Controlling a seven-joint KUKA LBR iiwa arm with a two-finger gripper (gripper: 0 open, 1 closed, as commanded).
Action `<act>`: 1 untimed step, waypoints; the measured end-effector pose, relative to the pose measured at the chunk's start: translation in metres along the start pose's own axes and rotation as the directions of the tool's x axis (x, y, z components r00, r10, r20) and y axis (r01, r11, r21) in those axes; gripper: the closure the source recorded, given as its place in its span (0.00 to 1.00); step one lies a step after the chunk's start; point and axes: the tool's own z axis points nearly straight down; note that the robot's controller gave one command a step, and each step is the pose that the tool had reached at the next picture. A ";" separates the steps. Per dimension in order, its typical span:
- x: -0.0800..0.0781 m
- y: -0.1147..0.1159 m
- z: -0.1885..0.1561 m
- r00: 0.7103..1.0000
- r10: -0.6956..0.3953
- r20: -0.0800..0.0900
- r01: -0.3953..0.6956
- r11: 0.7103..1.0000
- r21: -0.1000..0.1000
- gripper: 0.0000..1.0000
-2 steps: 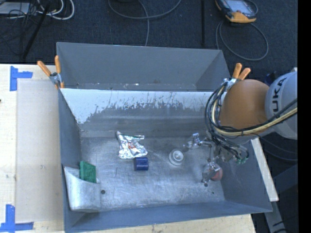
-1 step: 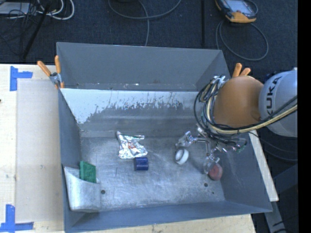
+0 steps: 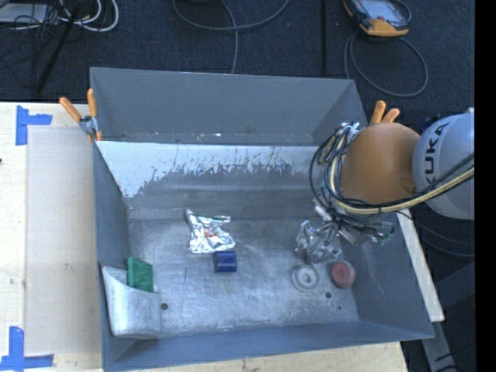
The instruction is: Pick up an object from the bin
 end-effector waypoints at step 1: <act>0.000 0.001 0.001 1.000 0.001 0.002 -0.001 1.000 -0.001 0.00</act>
Offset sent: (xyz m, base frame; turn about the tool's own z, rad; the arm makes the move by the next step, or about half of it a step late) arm 0.0000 0.0000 0.0000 0.0000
